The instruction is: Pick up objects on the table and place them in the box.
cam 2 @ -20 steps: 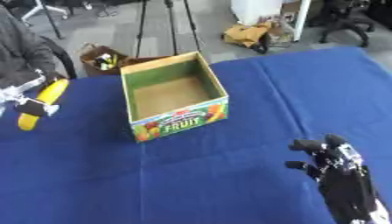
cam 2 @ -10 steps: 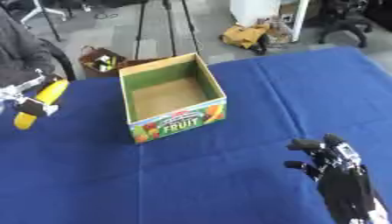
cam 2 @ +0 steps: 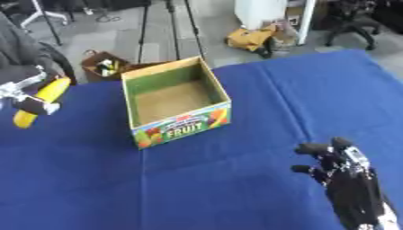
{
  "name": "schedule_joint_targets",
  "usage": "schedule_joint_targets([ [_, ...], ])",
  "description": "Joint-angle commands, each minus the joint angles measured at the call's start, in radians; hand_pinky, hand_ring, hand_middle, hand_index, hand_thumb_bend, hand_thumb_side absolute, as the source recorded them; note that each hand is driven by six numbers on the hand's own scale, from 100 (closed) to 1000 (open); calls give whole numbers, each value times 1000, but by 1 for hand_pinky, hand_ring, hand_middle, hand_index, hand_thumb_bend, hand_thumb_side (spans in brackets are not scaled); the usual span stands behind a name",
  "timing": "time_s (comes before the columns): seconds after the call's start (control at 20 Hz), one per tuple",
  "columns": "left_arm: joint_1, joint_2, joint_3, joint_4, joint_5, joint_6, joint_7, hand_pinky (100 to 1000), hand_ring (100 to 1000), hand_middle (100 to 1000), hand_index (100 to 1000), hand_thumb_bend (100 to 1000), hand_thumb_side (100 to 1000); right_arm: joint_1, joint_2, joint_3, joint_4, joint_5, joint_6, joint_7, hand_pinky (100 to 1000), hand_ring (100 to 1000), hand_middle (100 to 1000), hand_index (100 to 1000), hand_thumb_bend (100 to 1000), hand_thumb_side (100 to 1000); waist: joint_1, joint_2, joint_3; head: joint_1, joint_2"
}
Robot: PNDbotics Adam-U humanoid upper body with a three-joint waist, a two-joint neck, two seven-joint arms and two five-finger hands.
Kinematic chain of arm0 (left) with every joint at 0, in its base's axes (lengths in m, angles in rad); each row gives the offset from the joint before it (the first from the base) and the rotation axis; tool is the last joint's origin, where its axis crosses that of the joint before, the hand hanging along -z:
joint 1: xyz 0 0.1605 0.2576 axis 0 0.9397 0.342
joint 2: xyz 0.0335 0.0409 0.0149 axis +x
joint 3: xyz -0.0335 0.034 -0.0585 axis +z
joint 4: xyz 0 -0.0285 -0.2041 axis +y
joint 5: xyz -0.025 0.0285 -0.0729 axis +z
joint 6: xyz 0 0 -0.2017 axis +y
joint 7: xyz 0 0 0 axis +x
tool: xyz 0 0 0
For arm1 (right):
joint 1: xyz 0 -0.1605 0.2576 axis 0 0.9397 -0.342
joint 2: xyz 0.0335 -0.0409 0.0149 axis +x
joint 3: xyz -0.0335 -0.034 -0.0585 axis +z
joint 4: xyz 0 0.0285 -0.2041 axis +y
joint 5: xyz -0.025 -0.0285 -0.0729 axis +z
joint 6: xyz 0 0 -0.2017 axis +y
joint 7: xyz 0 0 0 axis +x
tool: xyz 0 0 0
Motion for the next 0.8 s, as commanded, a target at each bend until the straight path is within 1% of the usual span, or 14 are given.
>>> schedule_joint_targets([
  [0.05, -31, 35, -6, -26, 1, -3, -9, 692, 203, 365, 747, 161, 100, -6, -21, -4, -11, -4, -4, 2, 702, 980, 665, 714, 100, 1000, -3, -23, -1, -2, -2],
  [0.4, -74, 2, -23, -42, -13, -22, -31, 694, 187, 364, 746, 164, 100, -1, -22, -1, -7, -5, -2, 4, 702, 980, 665, 714, 100, 1000, -2, -35, -9, 1, 0],
  [0.8, -122, -56, -47, -57, -44, -49, -52, 695, 177, 360, 748, 176, 100, 2, -21, 2, -3, -6, -1, 8, 702, 980, 665, 714, 100, 1000, -1, -44, -33, 8, 2],
])
